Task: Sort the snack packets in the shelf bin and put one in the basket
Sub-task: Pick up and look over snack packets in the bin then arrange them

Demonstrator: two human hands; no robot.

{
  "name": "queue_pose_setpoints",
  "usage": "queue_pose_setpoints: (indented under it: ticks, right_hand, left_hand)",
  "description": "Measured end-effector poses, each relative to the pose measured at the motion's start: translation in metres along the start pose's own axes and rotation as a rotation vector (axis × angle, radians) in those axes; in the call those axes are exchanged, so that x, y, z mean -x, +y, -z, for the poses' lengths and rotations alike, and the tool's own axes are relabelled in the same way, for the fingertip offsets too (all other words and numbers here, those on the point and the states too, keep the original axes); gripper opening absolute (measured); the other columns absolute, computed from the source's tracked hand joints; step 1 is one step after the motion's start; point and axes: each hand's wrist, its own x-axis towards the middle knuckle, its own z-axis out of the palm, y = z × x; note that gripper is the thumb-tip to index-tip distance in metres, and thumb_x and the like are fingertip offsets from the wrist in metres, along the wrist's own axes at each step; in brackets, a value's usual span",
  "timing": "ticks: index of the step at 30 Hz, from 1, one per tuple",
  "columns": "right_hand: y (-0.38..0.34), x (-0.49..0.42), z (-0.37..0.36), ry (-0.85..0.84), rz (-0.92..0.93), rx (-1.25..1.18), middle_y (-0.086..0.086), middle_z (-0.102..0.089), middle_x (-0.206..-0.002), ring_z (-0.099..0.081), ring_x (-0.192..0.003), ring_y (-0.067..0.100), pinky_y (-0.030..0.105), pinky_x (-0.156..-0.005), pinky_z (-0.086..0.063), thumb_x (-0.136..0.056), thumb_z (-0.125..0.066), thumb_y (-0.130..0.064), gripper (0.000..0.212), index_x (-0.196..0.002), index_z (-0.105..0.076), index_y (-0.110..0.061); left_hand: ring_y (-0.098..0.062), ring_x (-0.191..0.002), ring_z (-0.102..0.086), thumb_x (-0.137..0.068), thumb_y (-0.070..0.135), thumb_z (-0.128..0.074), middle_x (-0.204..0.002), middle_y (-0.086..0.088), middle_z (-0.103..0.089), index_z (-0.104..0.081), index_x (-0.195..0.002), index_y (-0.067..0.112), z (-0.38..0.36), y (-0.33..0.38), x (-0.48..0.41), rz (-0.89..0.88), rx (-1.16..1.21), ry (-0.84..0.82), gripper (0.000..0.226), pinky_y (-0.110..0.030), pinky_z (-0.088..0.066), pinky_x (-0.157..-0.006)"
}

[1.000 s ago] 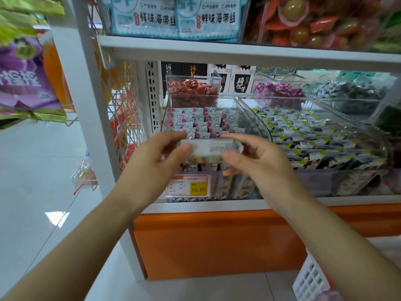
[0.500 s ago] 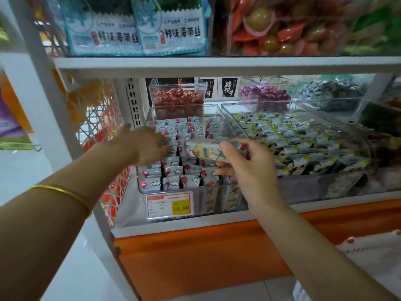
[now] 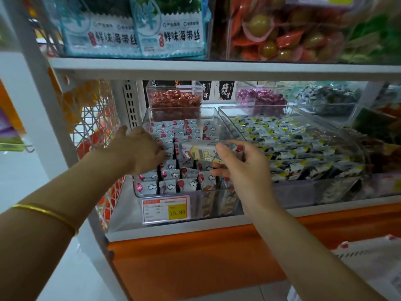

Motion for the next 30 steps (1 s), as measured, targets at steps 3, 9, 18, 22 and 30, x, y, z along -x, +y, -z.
queue_pose_setpoints:
  ticks: [3, 9, 18, 22, 30]
  right_hand:
    - [-0.007, -0.013, -0.01, -0.001, 0.052, -0.002, 0.006, -0.062, -0.093, -0.067, -0.057, 0.011, 0.024, -0.06, -0.058, -0.089, -0.062, -0.018, 0.015, -0.097, -0.052, -0.024]
    - [-0.011, -0.06, -0.061, -0.092, 0.166, 0.202, 0.005, -0.059, -0.084, -0.064, -0.079, 0.031, 0.045, -0.074, -0.056, -0.086, -0.066, -0.015, 0.017, -0.079, -0.05, -0.015]
    - [0.003, -0.094, -0.111, -0.473, 0.325, 0.685, 0.009, -0.062, -0.083, -0.055, -0.076, 0.019, 0.03, -0.065, -0.039, -0.081, -0.072, -0.023, 0.019, -0.082, -0.061, -0.006]
    - [0.011, -0.101, -0.115, -0.512, 0.331, 0.835, 0.008, -0.063, -0.102, -0.058, -0.091, 0.02, 0.037, -0.081, -0.048, -0.078, -0.074, -0.03, 0.035, -0.102, -0.061, -0.007]
    - [0.001, -0.103, -0.119, -0.732, 0.355, 1.083, -0.008, -0.046, -0.074, -0.044, -0.068, 0.011, 0.027, -0.054, -0.029, -0.078, -0.073, -0.038, 0.027, -0.074, -0.055, -0.018]
  left_hand:
    - [-0.023, -0.134, -0.026, -0.095, 0.043, -0.014, -0.134, -0.005, -0.046, -0.053, -0.125, 0.024, -0.002, 0.003, 0.007, 0.023, 0.023, 0.014, 0.053, -0.058, -0.007, -0.112]
    - [-0.017, -0.14, -0.019, -0.094, 0.044, -0.015, -0.142, 0.002, -0.043, -0.054, -0.124, 0.026, -0.004, 0.007, 0.023, 0.007, 0.094, 0.035, 0.052, -0.058, -0.002, -0.112]
    - [-0.016, -0.138, -0.016, -0.093, 0.032, -0.033, -0.142, 0.0, -0.04, -0.051, -0.128, 0.019, -0.02, 0.01, 0.047, 0.015, 0.375, 0.313, 0.041, -0.05, -0.004, -0.115]
    - [-0.024, -0.141, -0.015, -0.09, 0.024, -0.047, -0.151, -0.009, -0.027, -0.033, -0.143, 0.013, -0.035, 0.003, 0.063, 0.14, 0.579, 0.515, 0.056, -0.047, -0.014, -0.115]
    - [-0.018, -0.142, -0.008, -0.096, 0.042, -0.035, -0.155, -0.006, -0.016, -0.007, -0.149, 0.014, -0.05, 0.009, 0.065, 0.159, 0.79, 0.379, 0.066, -0.039, -0.01, -0.114]
